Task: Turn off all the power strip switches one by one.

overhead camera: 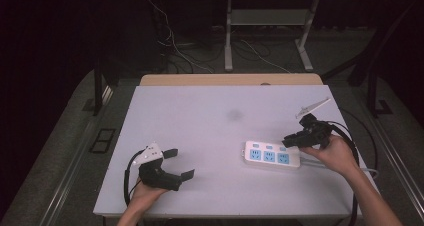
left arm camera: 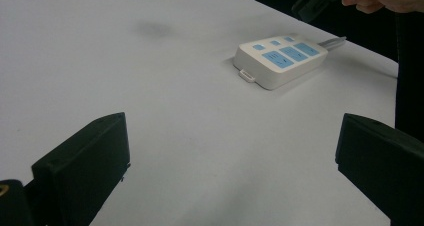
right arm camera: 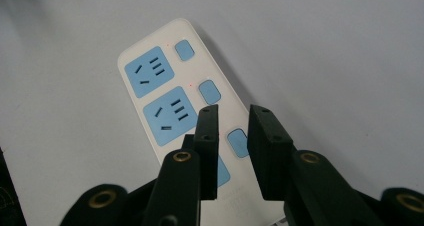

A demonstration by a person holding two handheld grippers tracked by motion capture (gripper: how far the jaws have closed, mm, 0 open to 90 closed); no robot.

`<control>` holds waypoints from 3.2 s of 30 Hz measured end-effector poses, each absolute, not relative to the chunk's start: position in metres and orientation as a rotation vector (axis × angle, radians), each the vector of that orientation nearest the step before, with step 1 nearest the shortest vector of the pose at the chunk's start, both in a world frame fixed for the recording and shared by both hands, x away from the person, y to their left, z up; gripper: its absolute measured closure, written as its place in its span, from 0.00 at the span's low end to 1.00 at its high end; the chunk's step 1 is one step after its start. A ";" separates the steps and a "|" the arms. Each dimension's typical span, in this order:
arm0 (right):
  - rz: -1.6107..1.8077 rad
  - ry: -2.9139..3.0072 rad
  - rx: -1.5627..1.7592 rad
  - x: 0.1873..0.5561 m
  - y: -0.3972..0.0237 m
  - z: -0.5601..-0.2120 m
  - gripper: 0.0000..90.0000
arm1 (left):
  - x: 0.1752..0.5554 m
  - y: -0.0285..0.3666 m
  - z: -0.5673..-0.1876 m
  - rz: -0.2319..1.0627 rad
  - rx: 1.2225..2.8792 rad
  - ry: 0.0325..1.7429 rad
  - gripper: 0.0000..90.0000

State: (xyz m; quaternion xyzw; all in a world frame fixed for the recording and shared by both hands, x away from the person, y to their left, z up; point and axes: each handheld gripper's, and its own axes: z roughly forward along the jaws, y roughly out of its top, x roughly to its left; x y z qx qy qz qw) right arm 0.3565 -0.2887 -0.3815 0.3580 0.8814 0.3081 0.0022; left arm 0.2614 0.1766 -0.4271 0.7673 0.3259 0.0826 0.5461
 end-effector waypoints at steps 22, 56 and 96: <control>0.987 2.752 1.186 0.361 -0.291 -0.404 1.00 | 0.262 0.178 -0.427 0.200 1.813 0.776 0.00; 0.940 2.767 1.157 0.359 -0.283 -0.412 1.00 | 0.260 0.176 -0.427 0.192 1.821 0.763 0.00; 1.039 2.744 1.100 0.353 -0.289 -0.411 1.00 | 0.263 0.179 -0.429 0.192 1.815 0.786 0.01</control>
